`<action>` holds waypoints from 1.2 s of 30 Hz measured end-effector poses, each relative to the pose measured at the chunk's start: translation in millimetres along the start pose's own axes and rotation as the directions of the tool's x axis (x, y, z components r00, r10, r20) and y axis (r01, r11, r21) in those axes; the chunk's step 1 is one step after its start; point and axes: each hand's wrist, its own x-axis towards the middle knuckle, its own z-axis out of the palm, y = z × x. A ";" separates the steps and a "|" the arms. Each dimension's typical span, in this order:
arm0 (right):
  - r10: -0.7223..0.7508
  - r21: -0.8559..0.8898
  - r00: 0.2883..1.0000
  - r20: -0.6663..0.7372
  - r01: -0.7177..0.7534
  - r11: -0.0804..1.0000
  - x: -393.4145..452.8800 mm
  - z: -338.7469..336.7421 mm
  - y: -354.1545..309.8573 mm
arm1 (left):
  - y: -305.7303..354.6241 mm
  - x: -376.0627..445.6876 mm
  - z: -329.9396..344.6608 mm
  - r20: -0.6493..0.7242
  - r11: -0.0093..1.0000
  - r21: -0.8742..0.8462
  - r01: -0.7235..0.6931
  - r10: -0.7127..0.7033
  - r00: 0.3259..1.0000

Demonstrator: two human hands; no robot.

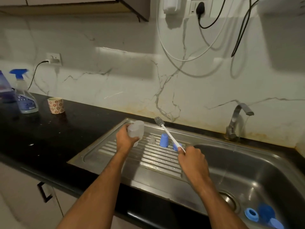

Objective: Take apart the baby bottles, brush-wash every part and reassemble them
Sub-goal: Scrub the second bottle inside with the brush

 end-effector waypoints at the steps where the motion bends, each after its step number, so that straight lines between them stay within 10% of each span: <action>1: 0.000 -0.008 1.000 -0.003 0.000 1.000 1.4 2.6 -2.2 | -3.3 2.1 -1.6 0.001 1.000 -0.001 0.010 -0.010 1.000; 36: -0.012 -0.023 0.999 0.043 0.013 1.000 15.5 29.9 -2.7 | -30.4 18.7 -6.1 0.069 0.998 0.002 0.057 -0.058 0.996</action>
